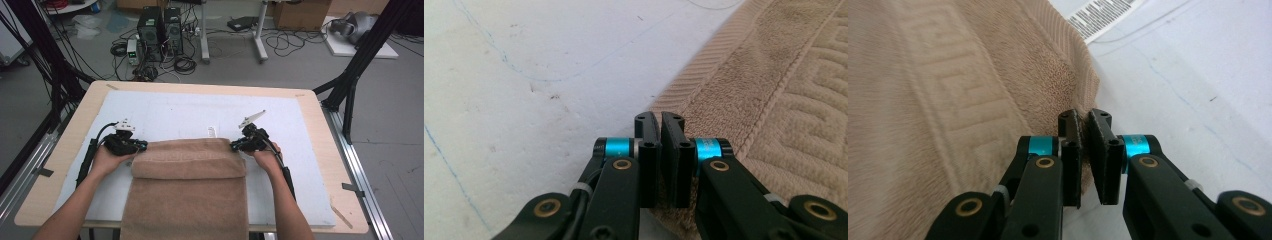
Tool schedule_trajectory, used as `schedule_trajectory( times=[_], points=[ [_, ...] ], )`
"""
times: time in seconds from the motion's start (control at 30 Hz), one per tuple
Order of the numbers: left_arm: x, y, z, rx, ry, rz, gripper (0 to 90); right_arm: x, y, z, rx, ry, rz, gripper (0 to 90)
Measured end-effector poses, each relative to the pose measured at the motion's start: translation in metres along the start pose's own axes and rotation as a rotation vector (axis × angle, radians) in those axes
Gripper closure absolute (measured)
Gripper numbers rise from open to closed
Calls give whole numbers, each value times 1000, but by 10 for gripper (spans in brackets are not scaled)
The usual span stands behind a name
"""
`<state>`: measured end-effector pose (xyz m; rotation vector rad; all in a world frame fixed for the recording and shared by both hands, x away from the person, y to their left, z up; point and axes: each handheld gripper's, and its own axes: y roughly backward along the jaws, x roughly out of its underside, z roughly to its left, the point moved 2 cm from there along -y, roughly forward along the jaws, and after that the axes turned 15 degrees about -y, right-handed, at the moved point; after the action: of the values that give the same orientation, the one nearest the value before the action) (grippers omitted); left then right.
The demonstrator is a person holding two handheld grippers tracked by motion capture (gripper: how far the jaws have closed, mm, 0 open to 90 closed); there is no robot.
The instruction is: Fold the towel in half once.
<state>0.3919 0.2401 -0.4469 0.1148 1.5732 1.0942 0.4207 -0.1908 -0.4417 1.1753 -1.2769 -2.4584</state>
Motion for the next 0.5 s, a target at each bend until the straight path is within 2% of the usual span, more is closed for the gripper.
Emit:
schedule_trajectory(
  times=[0.17, 0.27, 0.33, 0.43, 0.5],
  points=[
    [-4, 15, -5, 33, -3, -56, 859, 2, 23, 6, -116, -1, -56, 839],
    [-6, 29, -13, 58, -33, -79, 859, 7, 36, 18, -178, 30, -42, 835],
    [-6, 40, -22, 75, -59, -89, 859, 13, 45, 29, -210, 61, -37, 835],
    [-3, 57, -38, 89, -101, -115, 859, 27, 56, 47, -230, 110, -25, 834],
    [0, 70, -52, 126, -119, -154, 859, 37, 61, 58, -255, 133, -28, 835]
  ],
)
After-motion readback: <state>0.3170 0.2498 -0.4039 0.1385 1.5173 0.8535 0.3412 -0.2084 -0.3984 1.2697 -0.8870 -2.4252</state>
